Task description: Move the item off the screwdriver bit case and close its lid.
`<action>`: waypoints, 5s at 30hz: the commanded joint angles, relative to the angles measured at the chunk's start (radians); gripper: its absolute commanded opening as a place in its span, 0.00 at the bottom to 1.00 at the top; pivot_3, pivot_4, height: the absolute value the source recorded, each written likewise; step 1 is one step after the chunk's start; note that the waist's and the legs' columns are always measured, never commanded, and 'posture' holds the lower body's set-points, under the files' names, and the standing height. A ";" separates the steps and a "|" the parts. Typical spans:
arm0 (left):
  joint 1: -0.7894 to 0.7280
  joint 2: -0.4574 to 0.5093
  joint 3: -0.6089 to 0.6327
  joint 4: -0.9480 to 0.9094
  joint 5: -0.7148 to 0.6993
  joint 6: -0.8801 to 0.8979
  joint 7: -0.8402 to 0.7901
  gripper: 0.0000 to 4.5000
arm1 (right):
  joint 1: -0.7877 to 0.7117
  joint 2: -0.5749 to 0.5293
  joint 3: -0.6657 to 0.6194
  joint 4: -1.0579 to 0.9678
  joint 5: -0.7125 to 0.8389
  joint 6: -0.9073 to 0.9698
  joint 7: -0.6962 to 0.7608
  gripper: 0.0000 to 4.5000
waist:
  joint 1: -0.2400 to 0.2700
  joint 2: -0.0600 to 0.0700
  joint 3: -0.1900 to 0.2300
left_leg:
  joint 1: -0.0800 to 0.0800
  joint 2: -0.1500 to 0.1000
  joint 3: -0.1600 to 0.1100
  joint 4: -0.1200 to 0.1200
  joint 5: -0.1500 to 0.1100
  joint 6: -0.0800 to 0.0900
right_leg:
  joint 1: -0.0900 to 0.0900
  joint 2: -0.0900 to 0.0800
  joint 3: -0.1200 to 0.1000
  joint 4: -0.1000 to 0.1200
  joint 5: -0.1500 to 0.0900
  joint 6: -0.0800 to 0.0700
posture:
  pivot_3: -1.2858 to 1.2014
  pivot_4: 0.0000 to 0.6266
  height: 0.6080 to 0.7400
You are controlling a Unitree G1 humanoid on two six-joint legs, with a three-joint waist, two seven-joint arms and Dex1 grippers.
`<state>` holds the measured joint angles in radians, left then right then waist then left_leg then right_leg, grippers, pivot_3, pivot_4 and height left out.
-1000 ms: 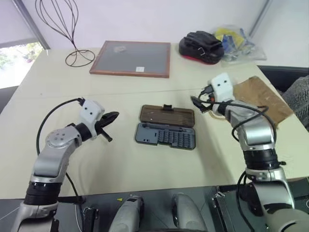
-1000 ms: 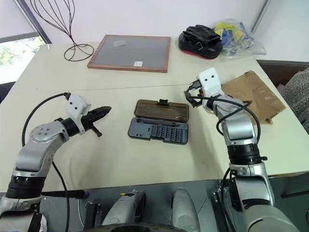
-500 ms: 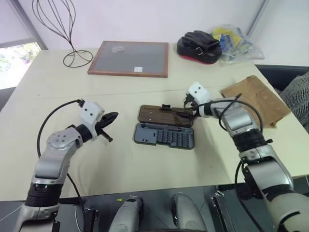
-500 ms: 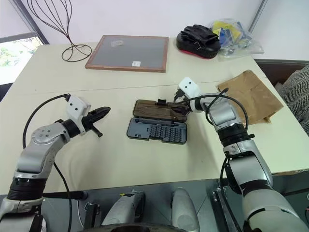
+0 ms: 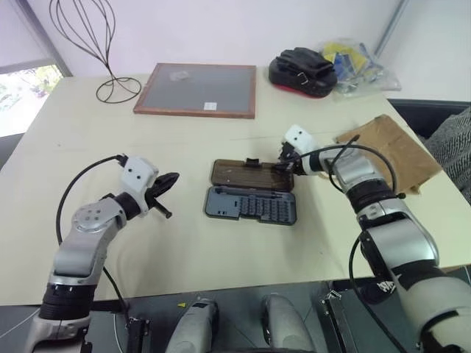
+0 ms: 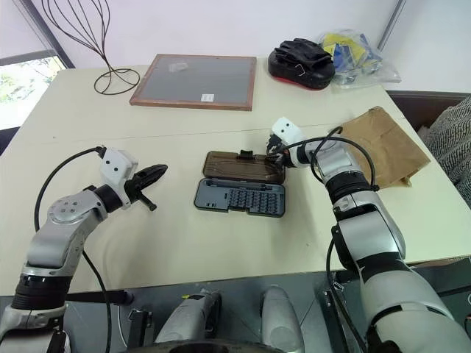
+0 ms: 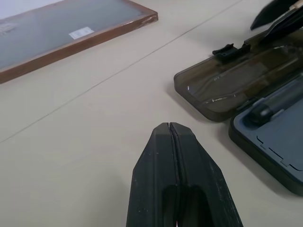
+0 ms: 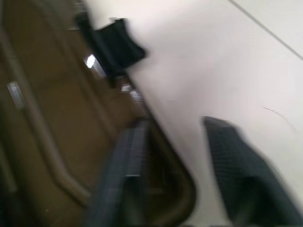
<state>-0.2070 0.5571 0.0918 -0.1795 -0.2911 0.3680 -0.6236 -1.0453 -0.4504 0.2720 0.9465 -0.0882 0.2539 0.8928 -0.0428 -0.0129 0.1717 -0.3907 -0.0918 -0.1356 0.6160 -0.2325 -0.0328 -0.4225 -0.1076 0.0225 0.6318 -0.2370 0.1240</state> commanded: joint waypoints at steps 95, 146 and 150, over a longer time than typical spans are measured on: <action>0.149 0.186 -0.161 -0.119 -0.126 0.084 -0.330 0.00 | 0.064 0.034 0.049 -0.497 -0.064 -0.018 0.228 0.99 | 0.000 0.001 0.001 | -0.001 0.003 -0.001 -0.002 0.001 -0.003 | -0.003 0.004 0.001 0.001 0.001 -0.002 | 0.52 0.24 0.95; 0.232 0.141 -0.181 0.003 -0.017 -0.120 -0.288 0.00 | -0.014 0.166 0.100 -0.009 -0.144 -0.136 0.246 0.01 | -0.003 0.011 -0.008 | 0.018 0.004 -0.002 -0.006 0.000 -0.001 | 0.015 0.006 0.001 0.000 -0.001 -0.003 | 0.52 0.24 0.95; 0.225 0.140 -0.162 -0.032 -0.030 -0.081 -0.268 0.00 | -0.008 0.159 0.098 -0.054 -0.156 -0.191 0.214 0.01 | -0.004 0.011 -0.008 | 0.018 0.004 -0.002 -0.006 0.000 -0.001 | 0.014 0.006 0.001 0.000 -0.001 -0.003 | 0.52 0.24 0.95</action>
<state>0.0055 0.6857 -0.0712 -0.2148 -0.3352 0.2535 -0.9021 -1.0603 -0.3003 0.3620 0.9228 -0.2367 0.0798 1.1273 -0.0468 -0.0023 0.1635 -0.3731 -0.0876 -0.1378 0.6104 -0.2321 -0.0343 -0.4083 -0.1020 0.0234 0.6316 -0.2379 0.1207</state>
